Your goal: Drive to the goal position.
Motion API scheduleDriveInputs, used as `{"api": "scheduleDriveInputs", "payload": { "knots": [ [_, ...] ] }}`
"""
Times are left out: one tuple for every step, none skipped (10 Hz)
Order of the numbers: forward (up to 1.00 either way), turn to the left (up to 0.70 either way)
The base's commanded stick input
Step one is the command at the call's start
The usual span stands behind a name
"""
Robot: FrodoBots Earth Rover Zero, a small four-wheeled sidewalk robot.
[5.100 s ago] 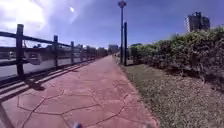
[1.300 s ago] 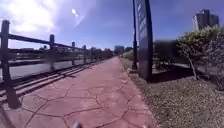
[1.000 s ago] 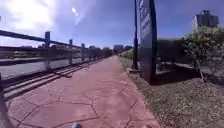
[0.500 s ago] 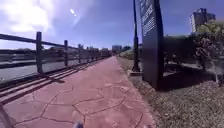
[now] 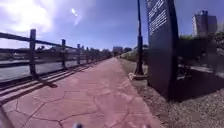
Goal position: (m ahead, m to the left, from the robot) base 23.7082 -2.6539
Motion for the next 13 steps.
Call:
{"api": "scheduleDriveInputs", "payload": {
  "knots": [
    [0.7,0.0],
    [0.7,0.0],
    [0.7,0.0],
    [0.7,0.0],
    [0.7,0.0],
    [0.7,0.17],
    [0.7,0.35],
    [0.7,0.35],
    [0.7,0.35],
    [0.7,0.35],
    [0.7,0.35],
    [0.7,0.35],
    [0.7,0.0]
  ]
}}
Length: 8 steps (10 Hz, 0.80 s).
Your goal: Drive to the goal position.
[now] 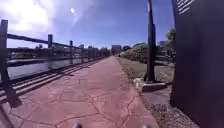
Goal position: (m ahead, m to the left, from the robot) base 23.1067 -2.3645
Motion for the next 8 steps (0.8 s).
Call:
{"api": "scheduleDriveInputs", "payload": {
  "knots": [
    [0.7,0.0],
    [0.7,0.0],
    [0.7,0.0],
    [0.7,0.0],
    [0.7,0.0],
    [0.7,0.0],
    [0.7,0.0],
    [0.7,0.0]
  ]
}}
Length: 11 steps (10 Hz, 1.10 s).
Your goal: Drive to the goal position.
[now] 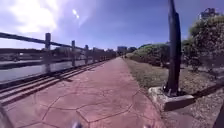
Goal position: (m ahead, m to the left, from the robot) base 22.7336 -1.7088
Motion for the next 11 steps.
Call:
{"api": "scheduleDriveInputs", "payload": {
  "knots": [
    [0.7,0.0],
    [0.7,0.0],
    [0.7,0.0],
    [0.7,0.0],
    [0.7,0.0],
    [0.7,0.0],
    [0.7,0.0],
    [0.7,0.0],
    [0.7,0.0],
    [0.7,0.0],
    [0.7,0.0]
  ]
}}
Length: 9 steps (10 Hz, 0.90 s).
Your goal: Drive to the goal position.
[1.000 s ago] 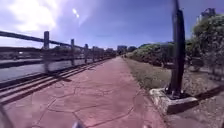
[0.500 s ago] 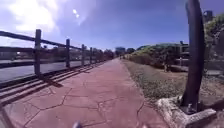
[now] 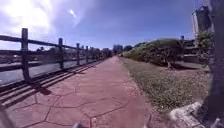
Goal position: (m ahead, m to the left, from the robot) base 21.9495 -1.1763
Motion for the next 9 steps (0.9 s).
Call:
{"api": "scheduleDriveInputs", "payload": {
  "knots": [
    [0.7,0.0],
    [0.7,0.0],
    [0.7,0.0],
    [0.7,0.0],
    [0.7,0.0],
    [0.7,0.0],
    [0.7,0.0],
    [0.7,0.0],
    [0.7,-0.12]
  ]
}}
